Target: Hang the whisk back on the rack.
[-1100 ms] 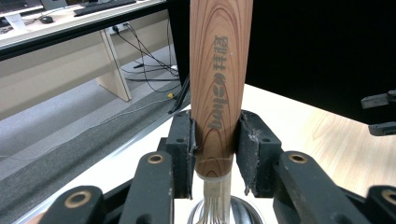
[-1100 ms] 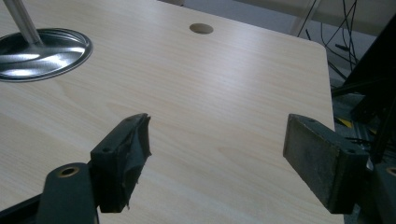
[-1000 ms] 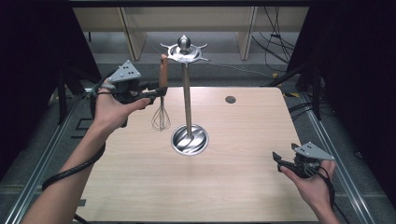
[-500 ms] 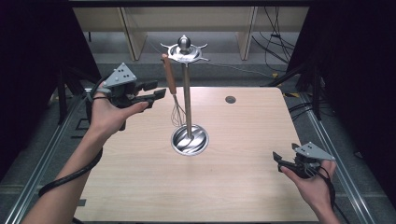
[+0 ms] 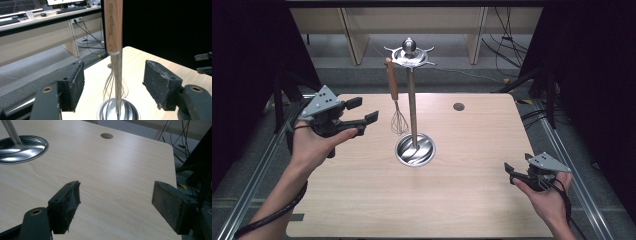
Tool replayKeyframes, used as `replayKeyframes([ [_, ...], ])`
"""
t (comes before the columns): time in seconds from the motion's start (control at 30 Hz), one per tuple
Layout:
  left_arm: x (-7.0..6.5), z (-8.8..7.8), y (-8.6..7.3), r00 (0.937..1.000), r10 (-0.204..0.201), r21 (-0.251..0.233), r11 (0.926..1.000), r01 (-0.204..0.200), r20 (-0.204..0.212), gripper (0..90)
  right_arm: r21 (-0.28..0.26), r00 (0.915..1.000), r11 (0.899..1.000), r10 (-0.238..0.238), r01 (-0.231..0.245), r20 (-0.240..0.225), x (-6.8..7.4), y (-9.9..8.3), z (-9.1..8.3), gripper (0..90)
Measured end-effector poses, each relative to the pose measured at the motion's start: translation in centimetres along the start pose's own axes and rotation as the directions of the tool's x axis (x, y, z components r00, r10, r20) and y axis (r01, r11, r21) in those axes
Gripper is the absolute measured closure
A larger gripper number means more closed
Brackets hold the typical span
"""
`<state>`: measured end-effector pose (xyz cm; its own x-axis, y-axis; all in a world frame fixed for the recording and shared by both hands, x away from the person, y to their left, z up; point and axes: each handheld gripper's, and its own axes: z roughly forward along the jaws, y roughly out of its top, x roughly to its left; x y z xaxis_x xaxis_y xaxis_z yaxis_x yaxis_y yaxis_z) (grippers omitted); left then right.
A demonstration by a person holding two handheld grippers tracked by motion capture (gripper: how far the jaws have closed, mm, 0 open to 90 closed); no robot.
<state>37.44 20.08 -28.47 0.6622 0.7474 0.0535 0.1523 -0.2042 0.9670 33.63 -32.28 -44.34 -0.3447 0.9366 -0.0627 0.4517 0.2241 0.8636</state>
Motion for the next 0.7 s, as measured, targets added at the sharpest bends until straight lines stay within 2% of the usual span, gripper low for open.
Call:
replayKeyframes([
  [0.03,-0.1,-0.3,-0.4,1.0000,0.000,0.002,1.0000,0.000,-0.005,31.6,-0.010,0.9996,1.000,-0.026,0.026,-0.007,-0.3,0.0,0.1,23.2],
  [0.13,-0.3,-0.9,-1.6,0.9999,-0.011,-0.005,0.9999,0.011,-0.010,31.4,0.001,1.0000,1.000,0.004,-0.004,0.002,0.0,0.0,0.0,23.2],
  [0.23,-0.5,-1.5,-2.8,0.9996,-0.028,-0.004,0.9996,0.028,-0.010,33.1,-0.002,1.0000,1.000,-0.004,0.004,0.000,-0.1,0.0,0.0,23.0],
  [0.27,-0.4,-1.8,-3.2,0.9998,-0.003,-0.011,0.9999,0.003,-0.019,33.2,-0.001,1.0000,1.000,-0.001,0.001,0.001,0.0,0.0,0.0,23.0],
  [0.43,-0.7,-2.5,-5.4,0.9992,-0.002,0.007,1.0000,0.002,-0.041,32.7,-0.003,0.9999,1.000,-0.012,0.012,-0.001,-0.1,0.0,0.1,23.0],
  [0.47,-0.7,-2.8,-6.0,0.9987,0.011,0.033,0.9994,-0.009,-0.049,32.4,-0.008,0.9996,1.000,-0.026,0.026,-0.006,-0.2,0.0,0.1,23.0],
  [0.5,-1.0,-2.9,-6.5,0.9983,-0.016,0.055,0.9983,0.019,-0.056,32.3,-0.008,0.9997,1.000,-0.024,0.024,-0.007,-0.2,0.0,0.1,23.0],
  [0.53,-0.9,-2.8,-7.0,0.9983,-0.003,0.038,0.9993,0.005,-0.059,32.2,-0.007,0.9997,1.000,-0.025,0.025,-0.007,-0.2,0.0,0.1,22.9],
  [0.57,-0.9,-2.9,-7.6,0.9982,-0.006,0.051,0.9987,0.009,-0.059,32.1,-0.007,0.9996,1.000,-0.026,0.026,-0.007,-0.2,0.0,0.2,22.9],
  [0.63,-0.9,-2.9,-8.7,0.9979,-0.023,0.063,0.9976,0.027,-0.060,32.0,-0.006,0.9996,1.000,-0.026,0.026,-0.009,-0.2,0.0,0.2,23.0],
  [0.67,-0.8,-3.0,-9.2,0.9978,-0.025,0.072,0.9969,0.029,-0.062,31.9,0.003,0.9999,1.000,-0.010,0.010,0.002,0.0,0.0,0.1,23.0],
  [0.7,-0.9,-3.0,-9.8,0.9970,-0.045,0.064,0.9967,0.049,-0.064,32.0,0.001,0.9998,1.000,-0.019,0.019,0.005,-0.1,0.0,0.1,22.9],
])
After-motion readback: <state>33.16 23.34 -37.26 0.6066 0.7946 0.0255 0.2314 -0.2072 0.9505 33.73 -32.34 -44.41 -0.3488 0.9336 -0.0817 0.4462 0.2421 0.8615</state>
